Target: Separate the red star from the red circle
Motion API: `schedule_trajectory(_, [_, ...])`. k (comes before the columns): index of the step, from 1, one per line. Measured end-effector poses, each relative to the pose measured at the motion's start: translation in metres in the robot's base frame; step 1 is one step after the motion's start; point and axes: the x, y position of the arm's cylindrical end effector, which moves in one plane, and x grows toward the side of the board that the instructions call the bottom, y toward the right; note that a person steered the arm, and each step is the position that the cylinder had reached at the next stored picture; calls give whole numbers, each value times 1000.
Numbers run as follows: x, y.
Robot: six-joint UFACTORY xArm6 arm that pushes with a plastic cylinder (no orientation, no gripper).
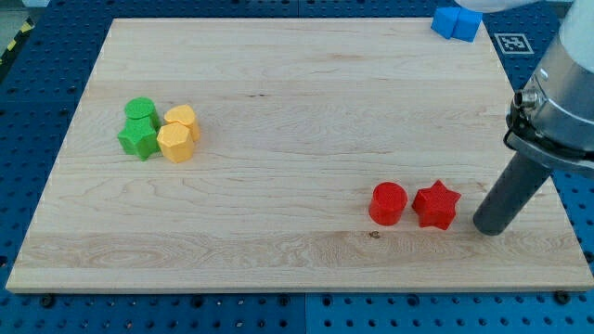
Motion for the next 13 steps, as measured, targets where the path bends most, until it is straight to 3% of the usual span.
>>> schedule_trajectory(2, [30,-42])
schedule_trajectory(4, [20,-59])
schedule_trajectory(9, [-31,-43])
schedule_trajectory(13, [-100,-51])
